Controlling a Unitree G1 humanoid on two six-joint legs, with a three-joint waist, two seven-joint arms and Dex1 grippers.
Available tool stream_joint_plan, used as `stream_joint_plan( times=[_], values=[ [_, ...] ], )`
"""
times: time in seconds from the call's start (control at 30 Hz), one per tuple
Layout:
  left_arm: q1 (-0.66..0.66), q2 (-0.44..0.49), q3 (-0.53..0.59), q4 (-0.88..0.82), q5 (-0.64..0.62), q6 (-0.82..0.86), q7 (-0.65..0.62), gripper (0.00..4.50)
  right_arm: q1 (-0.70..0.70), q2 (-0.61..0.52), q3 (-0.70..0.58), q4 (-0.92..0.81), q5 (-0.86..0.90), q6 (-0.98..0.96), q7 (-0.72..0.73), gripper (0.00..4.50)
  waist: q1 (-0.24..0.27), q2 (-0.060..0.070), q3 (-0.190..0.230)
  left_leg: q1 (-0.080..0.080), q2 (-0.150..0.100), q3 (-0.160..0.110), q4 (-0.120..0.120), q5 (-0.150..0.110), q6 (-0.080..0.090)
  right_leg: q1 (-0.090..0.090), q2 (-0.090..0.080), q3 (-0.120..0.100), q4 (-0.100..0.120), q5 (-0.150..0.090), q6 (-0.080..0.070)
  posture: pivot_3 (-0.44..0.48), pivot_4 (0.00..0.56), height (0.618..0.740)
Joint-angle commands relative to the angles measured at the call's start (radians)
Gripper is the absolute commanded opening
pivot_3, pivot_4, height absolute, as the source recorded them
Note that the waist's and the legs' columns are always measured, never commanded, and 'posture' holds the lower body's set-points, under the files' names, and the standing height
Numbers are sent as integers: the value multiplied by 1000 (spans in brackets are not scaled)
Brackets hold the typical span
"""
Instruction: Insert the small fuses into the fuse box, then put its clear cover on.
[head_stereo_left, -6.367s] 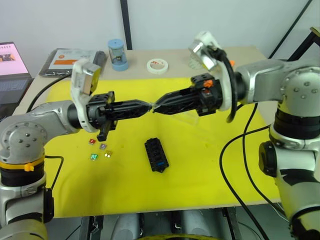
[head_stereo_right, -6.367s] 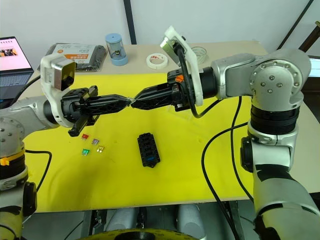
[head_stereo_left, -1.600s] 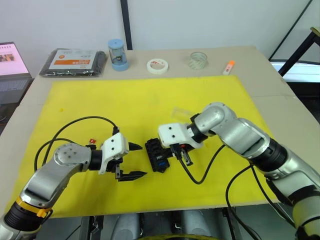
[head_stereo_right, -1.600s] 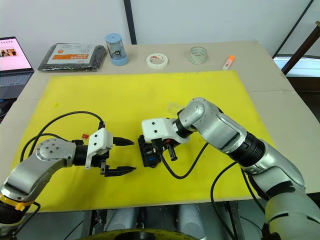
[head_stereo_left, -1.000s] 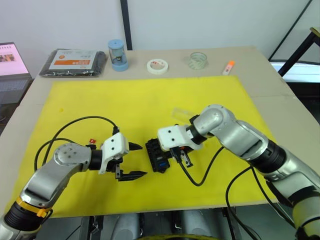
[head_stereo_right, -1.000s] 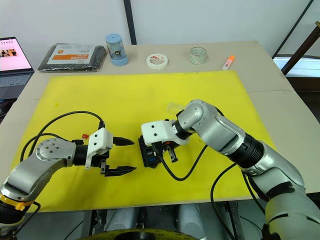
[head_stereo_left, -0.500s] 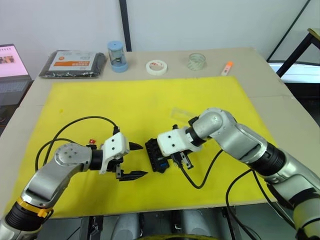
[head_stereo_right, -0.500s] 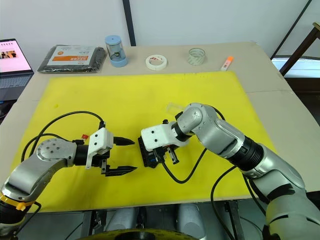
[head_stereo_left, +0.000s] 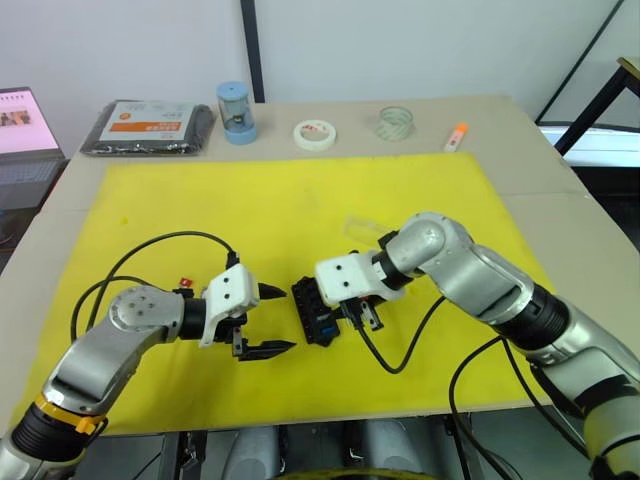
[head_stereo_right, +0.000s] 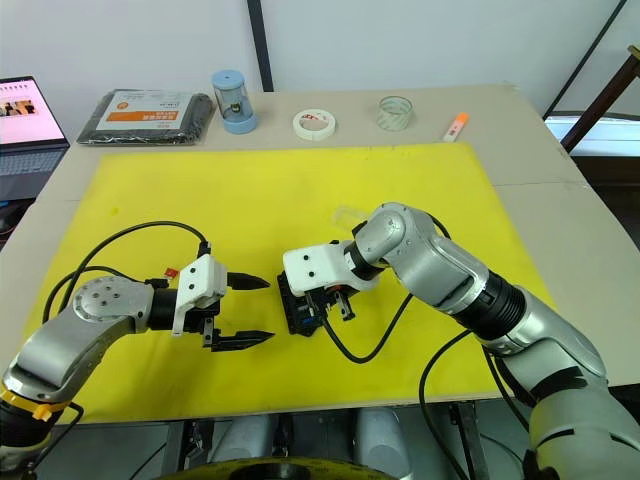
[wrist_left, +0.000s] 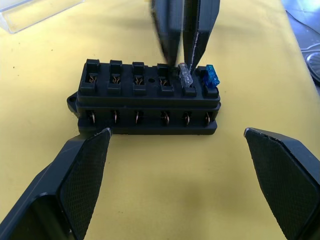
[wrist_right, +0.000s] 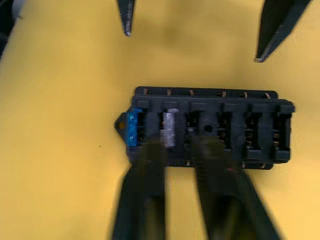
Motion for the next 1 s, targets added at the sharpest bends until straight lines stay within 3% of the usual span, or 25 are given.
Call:
stream_joint_plan(
  times=[0.03,0.53,0.63,0.73,1.0],
  values=[
    [-11,-2,7,-25,-1,-11,0,4500,-21,17,-21,4,8,24,-1,1598,0,0,0,0,0,0,0,0,0,0,0,0,0,0,0,0,150,740],
    [-16,2,11,-12,5,-19,-5,4500,-46,-12,-135,-50,133,85,42,1598,0,0,0,-3,0,-1,0,0,0,-2,0,-1,0,0,0,0,150,740],
    [-21,3,12,-5,6,-22,-6,4500,-9,-2,-152,-48,156,51,26,1052,0,0,0,-3,0,-1,0,0,0,-2,0,-1,0,0,0,0,150,740],
    [-23,3,11,-3,7,-22,-8,4500,24,16,-152,-37,164,25,4,69,0,0,0,-4,0,-1,0,0,0,-2,0,-1,0,0,0,0,150,740],
    [-24,5,8,-3,11,-21,-11,4500,44,40,-128,-2,148,18,-34,23,0,0,0,-4,0,-1,0,1,-1,-3,0,-1,0,0,0,0,150,740]
  ],
)
